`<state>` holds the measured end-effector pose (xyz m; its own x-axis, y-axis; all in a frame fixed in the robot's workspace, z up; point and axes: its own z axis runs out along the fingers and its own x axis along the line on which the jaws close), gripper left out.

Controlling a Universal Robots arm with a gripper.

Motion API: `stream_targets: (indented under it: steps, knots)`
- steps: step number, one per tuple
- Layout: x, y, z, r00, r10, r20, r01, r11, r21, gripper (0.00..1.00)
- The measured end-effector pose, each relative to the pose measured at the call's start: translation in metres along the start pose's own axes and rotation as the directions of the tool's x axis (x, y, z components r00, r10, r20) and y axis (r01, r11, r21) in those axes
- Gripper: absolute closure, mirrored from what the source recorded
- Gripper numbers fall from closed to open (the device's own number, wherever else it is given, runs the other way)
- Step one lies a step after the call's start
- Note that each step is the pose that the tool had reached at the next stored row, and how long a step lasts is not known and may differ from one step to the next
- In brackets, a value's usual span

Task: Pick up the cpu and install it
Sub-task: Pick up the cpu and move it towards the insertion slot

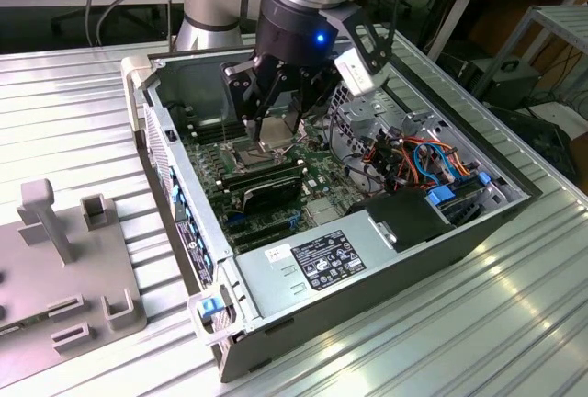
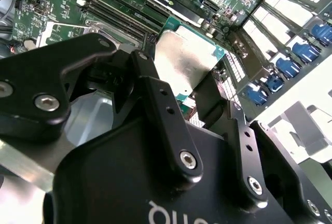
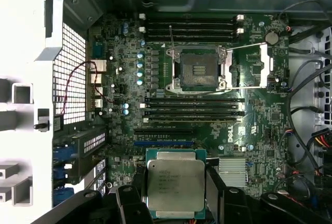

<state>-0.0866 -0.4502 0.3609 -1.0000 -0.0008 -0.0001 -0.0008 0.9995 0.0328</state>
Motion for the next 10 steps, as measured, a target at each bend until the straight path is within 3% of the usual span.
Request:
stream_targets:
  steps: [10]
  knots:
    - [-0.0083,-0.0001,0.0007,1.0000,0.000,-0.0001,0.000,1.0000,0.0001,0.45]
